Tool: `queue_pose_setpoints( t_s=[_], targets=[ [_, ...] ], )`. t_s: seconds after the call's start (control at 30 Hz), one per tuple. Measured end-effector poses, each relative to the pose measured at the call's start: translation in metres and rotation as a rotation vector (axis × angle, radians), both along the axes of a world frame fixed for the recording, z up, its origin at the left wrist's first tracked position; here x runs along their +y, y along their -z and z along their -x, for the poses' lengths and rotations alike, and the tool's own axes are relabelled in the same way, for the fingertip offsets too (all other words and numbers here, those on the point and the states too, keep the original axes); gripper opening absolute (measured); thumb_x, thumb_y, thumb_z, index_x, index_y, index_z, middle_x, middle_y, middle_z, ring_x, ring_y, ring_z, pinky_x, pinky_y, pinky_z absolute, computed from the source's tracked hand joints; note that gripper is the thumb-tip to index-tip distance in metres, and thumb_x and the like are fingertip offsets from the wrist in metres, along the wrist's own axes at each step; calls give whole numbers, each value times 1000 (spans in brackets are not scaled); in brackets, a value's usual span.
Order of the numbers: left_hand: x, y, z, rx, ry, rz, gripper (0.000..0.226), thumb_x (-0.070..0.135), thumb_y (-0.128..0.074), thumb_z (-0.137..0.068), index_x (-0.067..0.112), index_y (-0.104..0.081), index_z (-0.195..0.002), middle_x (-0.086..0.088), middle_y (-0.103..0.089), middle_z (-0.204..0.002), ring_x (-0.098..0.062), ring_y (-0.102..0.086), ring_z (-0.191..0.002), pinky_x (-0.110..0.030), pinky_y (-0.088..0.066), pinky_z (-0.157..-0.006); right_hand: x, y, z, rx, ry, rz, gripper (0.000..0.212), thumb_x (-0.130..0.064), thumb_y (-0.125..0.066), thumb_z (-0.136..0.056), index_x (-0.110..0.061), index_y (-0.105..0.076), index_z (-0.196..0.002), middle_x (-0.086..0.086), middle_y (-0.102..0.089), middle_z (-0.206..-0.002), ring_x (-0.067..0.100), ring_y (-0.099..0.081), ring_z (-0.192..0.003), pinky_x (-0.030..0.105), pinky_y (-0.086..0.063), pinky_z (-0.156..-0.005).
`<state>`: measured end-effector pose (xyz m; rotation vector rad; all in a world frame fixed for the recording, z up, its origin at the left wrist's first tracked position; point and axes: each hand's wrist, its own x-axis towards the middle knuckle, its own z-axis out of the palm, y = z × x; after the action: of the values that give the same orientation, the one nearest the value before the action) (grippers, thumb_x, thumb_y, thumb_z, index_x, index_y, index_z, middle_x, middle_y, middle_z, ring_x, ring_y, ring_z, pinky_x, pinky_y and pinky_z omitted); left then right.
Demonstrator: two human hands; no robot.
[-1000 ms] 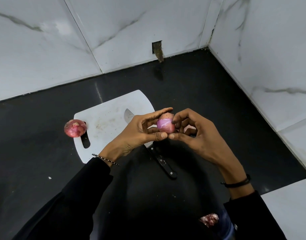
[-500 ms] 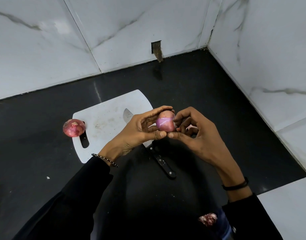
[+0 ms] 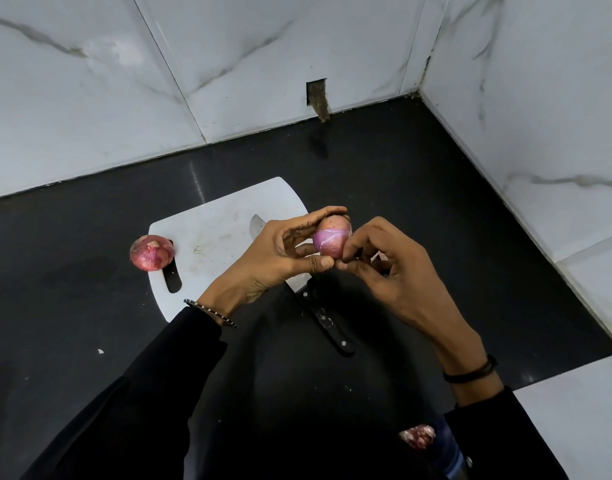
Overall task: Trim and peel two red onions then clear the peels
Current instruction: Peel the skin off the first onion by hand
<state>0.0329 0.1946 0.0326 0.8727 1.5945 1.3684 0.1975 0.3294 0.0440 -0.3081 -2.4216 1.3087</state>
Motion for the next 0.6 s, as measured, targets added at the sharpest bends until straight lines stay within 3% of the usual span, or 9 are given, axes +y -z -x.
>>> queue_pose_setpoints(
  t_s=[0.27,0.6],
  targets=[
    [3,-2,1,-3,22,-20,68,-11,-73,-81,2,-48,-143,-11,-58,-141,-26,-56,-130,-37,-49,-106,-2,0,-3,46,95,103,31,-16,-82,-80,-20,-61,-103,-13,-60,-98,14,-59,-81,26,-54,-67],
    [2,-3,1,64,14,-3,69,-10,-75,-80,2,-49,-143,-11,-60,-139,-23,-59,-128,-36,-50,-105,-2,-2,-3,30,90,48,33,-13,-82,-81,-20,-61,-105,-13,-59,-100,12,-59,-81,21,-52,-68]
  ],
)
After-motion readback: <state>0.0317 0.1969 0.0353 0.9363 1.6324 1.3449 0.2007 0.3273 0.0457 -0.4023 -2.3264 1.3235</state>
